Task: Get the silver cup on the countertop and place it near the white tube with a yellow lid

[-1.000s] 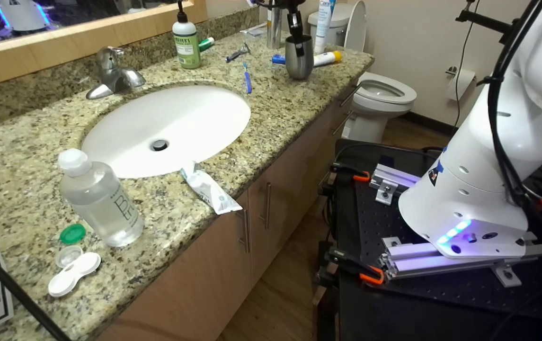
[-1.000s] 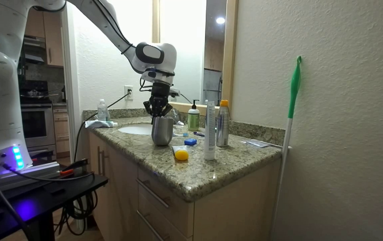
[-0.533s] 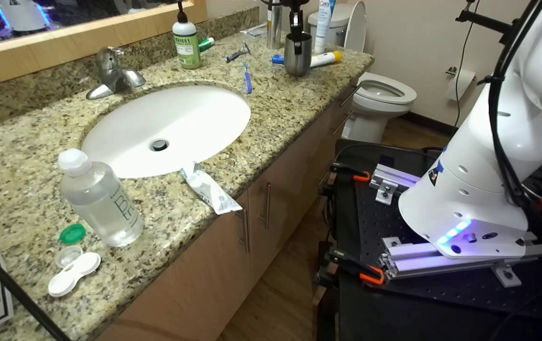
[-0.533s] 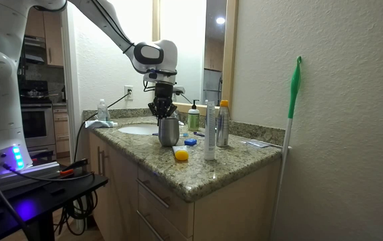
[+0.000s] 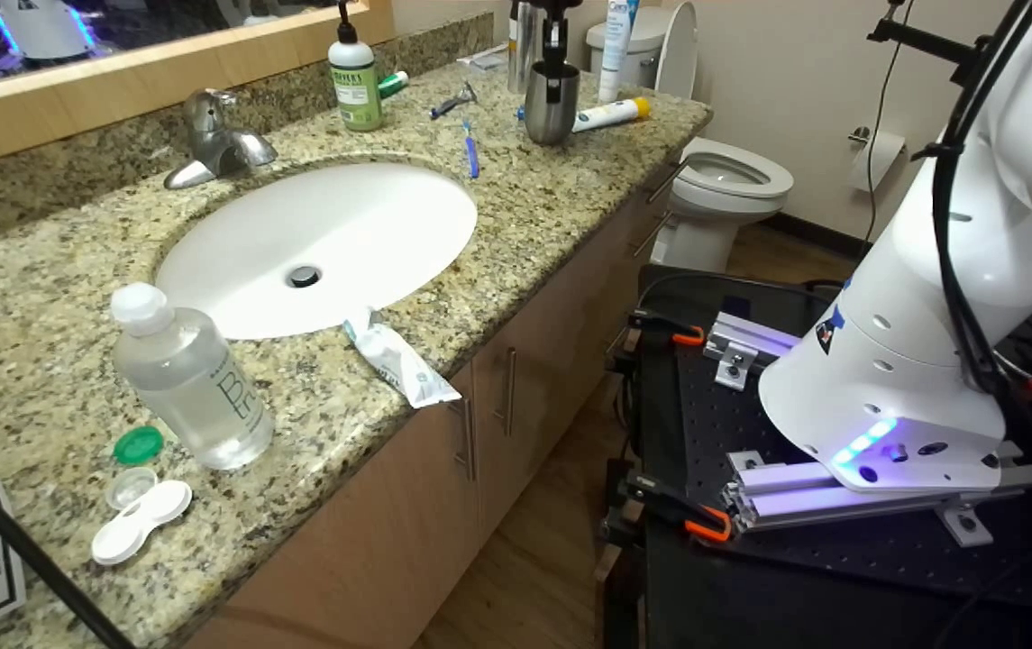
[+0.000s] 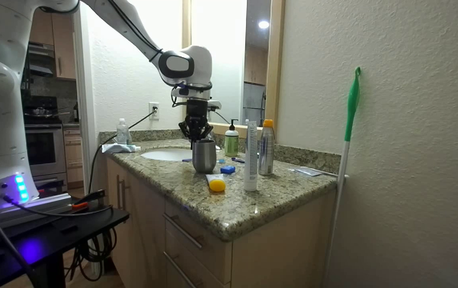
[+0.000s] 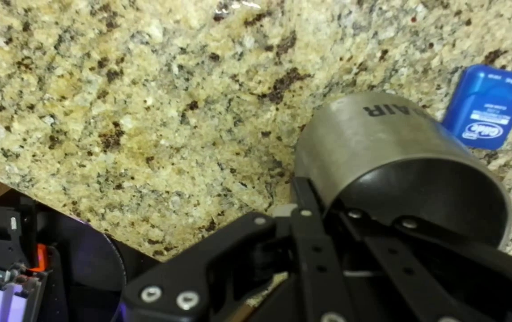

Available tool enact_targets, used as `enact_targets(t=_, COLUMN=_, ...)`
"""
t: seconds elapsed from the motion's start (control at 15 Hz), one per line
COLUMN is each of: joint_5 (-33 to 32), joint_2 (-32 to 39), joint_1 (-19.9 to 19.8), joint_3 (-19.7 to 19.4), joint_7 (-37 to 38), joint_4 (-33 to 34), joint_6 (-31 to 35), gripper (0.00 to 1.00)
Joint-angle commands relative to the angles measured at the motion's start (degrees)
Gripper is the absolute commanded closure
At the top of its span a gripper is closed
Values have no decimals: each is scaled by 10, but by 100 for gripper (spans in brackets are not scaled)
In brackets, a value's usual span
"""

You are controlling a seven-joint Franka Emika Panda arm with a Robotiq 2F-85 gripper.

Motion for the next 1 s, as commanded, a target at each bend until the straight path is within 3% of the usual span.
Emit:
enact_targets(t=0.0, joint_5=31, joint_2=14, joint_1=-4, joint_3=10, joint_7=-30, joint_4=-3, joint_6=-16, gripper=88)
enact_targets(t=0.07, joint_5=29, joint_2=15, joint_1=-3, joint_3=9, joint_7=-27, joint_4=0, joint_6=-26, gripper=67)
enact_targets(t=0.4, joint_5=-9, joint_2=-1, joint_1=16, joint_3=3, joint_7=0, joint_4=-14, joint_6=-42, gripper=33)
enact_targets(t=0.67, joint_5=-113, joint_2=-87, joint_1=35, joint_3=-17, joint_7=69, joint_4=-60, joint_6=-16, gripper=5)
enact_targets(t=0.8, joint_5=-182, joint_2=-158, joint_1=35, joint_3=-13, joint_7=91, joint_4=-93, joint_6=-14, gripper=0)
enact_targets(t=0.93, joint_5=-225, joint_2=-221, joint_1=23, joint_3=7, joint_7=49, joint_4=-122, joint_6=-7, gripper=0)
